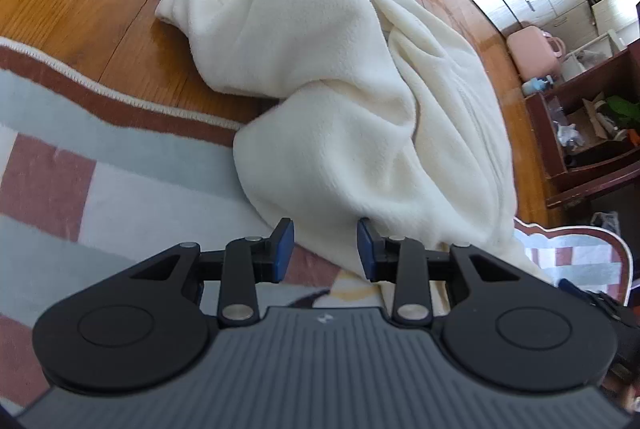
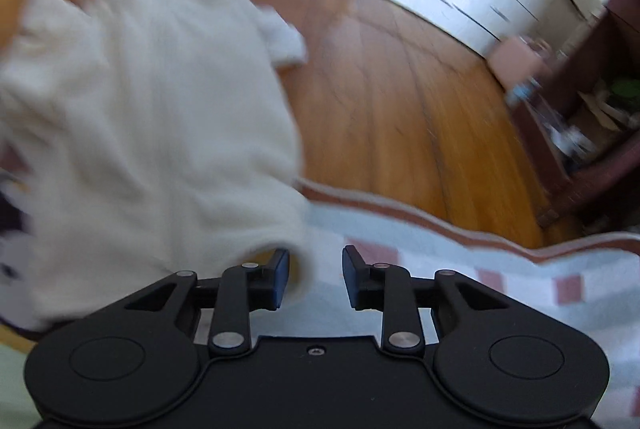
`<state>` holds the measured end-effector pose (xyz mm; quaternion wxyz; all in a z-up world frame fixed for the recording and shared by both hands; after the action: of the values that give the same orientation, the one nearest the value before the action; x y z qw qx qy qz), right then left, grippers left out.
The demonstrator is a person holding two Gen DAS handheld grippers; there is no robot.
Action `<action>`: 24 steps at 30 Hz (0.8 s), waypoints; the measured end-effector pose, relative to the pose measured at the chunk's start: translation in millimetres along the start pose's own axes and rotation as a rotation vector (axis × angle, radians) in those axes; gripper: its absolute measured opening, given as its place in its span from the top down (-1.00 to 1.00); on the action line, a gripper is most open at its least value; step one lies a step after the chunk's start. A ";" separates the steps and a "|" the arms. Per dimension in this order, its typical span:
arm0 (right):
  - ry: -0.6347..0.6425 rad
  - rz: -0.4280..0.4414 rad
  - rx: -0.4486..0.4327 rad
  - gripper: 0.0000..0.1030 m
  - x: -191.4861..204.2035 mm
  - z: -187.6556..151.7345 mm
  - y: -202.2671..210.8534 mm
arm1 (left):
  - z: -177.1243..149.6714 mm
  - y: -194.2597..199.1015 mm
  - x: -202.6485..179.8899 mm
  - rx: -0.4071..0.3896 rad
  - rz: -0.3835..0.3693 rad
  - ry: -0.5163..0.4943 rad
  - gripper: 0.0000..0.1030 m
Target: Fold clothes
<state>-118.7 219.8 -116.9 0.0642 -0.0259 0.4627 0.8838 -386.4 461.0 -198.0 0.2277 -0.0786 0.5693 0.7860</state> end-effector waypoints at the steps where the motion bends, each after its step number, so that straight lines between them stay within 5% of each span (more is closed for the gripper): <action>1: 0.007 0.068 -0.027 0.29 11.4 2.4 4.8 | 0.6 -2.1 -1.2 -0.006 0.013 -0.008 0.37; 5: 0.096 0.337 -0.039 0.20 68.5 3.0 6.6 | -11.6 -7.4 -9.3 -0.004 0.057 -0.029 0.30; 8: 0.242 0.449 -0.010 -0.21 110.7 -7.4 -1.0 | -14.2 -9.4 -7.8 -0.003 0.084 -0.030 0.29; 10: 0.284 0.481 0.008 -0.31 132.7 -15.4 -13.0 | -12.6 -12.6 -6.8 -0.016 0.098 -0.031 0.29; 14: 0.314 0.359 0.038 -0.29 143.0 -20.6 -56.5 | -7.4 -17.0 -6.3 -0.056 0.126 -0.031 0.29; 16: 0.350 0.344 0.005 0.30 140.8 -17.1 -64.3 | -5.7 -19.6 -4.9 -0.072 0.144 -0.031 0.29; 17: 0.351 0.317 -0.019 0.78 135.9 -11.5 -63.2 | -5.6 -20.0 -4.1 -0.076 0.147 -0.034 0.29; 24: 0.001 0.222 -0.264 0.83 63.1 28.3 5.6 | 1.6 -5.0 -3.9 -0.140 0.068 0.009 0.35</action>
<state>-181.6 245.6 -102.8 -0.0383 0.0167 0.3426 0.9386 -380.5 462.7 -200.2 0.1924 -0.0785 0.5161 0.8309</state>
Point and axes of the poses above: each gripper's, at about its wrist camera, not at the fingertips, and y roughly against the way its jaws point, x to its left, z to its top, the point moved 7 cm from there along -y, roughly the way its jaws point, and after that the axes turned 13 degrees about z, right-handed, at the moved point
